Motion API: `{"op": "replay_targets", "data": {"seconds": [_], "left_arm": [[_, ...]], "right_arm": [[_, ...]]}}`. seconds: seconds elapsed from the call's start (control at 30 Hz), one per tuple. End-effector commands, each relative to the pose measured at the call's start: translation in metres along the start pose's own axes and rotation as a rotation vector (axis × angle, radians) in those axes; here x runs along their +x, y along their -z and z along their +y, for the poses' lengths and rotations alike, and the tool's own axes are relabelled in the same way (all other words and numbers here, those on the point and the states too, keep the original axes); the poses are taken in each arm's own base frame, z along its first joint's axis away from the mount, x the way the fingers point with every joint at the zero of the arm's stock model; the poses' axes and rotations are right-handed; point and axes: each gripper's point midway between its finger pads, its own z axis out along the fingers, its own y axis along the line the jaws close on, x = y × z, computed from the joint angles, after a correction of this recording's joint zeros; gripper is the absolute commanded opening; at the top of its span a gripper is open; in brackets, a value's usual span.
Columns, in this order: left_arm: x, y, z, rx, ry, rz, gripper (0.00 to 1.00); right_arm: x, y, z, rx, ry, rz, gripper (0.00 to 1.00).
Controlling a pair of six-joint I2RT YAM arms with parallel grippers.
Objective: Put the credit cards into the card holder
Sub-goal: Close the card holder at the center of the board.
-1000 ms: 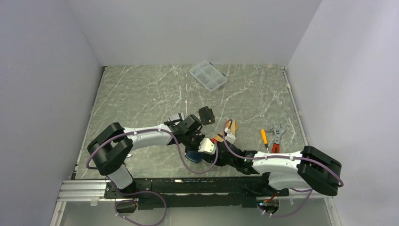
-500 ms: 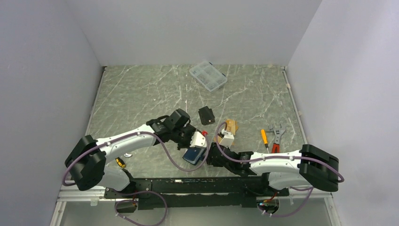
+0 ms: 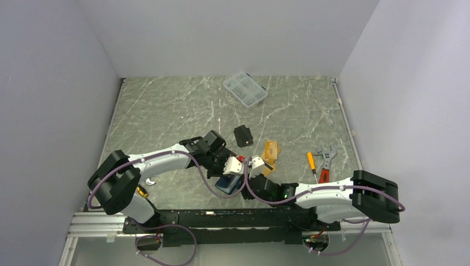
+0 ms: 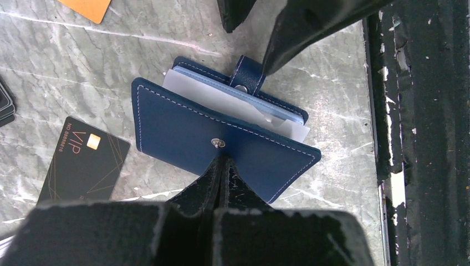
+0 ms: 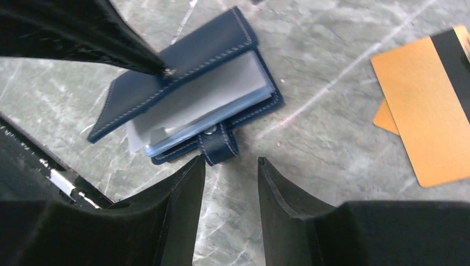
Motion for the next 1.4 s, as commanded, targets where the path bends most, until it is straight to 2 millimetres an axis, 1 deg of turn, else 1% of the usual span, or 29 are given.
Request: {"op": "replay_targets", "data": {"seconds": [0.0,0.07,0.27,0.4,0.47,0.57,0.63,0.73,0.83,0.9,0.93,1.0,1.07,1.13,1.23,1.3,1.37], "left_arm": [[-0.011,0.003,0.004,0.013,0.003,-0.044,0.0],[-0.013,0.007,0.006,0.015,0.042,-0.073,0.0],[-0.018,0.022,0.007,0.027,0.097,-0.129,0.0],[-0.02,0.024,0.003,0.041,0.107,-0.138,0.0],[-0.019,0.022,0.002,0.05,0.112,-0.143,0.0],[-0.02,0.018,0.001,0.065,0.117,-0.145,0.0],[-0.021,0.015,0.0,0.077,0.116,-0.145,0.0],[-0.026,0.011,-0.002,0.088,0.097,-0.144,0.0],[-0.03,0.005,-0.009,0.094,0.06,-0.129,0.0],[-0.033,0.0,-0.014,0.101,0.028,-0.116,0.0],[-0.036,-0.004,-0.018,0.11,0.008,-0.107,0.0],[-0.039,-0.011,-0.021,0.119,-0.014,-0.091,0.0],[-0.043,-0.017,-0.024,0.133,-0.026,-0.083,0.0],[-0.049,-0.02,-0.026,0.148,-0.034,-0.085,0.0],[-0.057,-0.023,-0.026,0.161,-0.052,-0.096,0.0],[-0.056,-0.028,-0.024,0.168,-0.056,-0.085,0.0],[-0.055,-0.034,-0.022,0.172,-0.053,-0.07,0.0]], "right_arm": [[-0.021,0.0,0.025,-0.144,0.103,-0.121,0.42],[-0.023,0.0,0.032,-0.184,0.102,-0.157,0.43],[-0.009,-0.012,0.03,-0.158,0.137,-0.147,0.42],[-0.012,-0.019,0.026,-0.102,0.142,-0.17,0.37],[-0.014,-0.018,0.019,-0.062,0.12,-0.186,0.32],[-0.018,-0.01,0.001,0.017,0.037,-0.225,0.18],[-0.019,-0.003,-0.01,0.045,-0.038,-0.26,0.15],[-0.018,0.007,-0.023,0.048,-0.176,-0.308,0.15],[-0.016,0.012,-0.028,0.016,-0.283,-0.343,0.16],[-0.011,0.012,-0.034,0.031,-0.322,-0.34,0.17],[-0.01,0.011,-0.035,0.033,-0.34,-0.341,0.18],[-0.008,0.011,-0.036,0.032,-0.37,-0.341,0.25],[-0.008,0.011,-0.036,0.023,-0.419,-0.345,0.29],[-0.003,0.016,-0.041,-0.002,-0.458,-0.351,0.32],[-0.003,0.024,-0.046,-0.037,-0.528,-0.368,0.38],[-0.006,0.026,-0.046,-0.029,-0.56,-0.371,0.4],[-0.006,0.027,-0.05,0.003,-0.579,-0.364,0.4]]}}
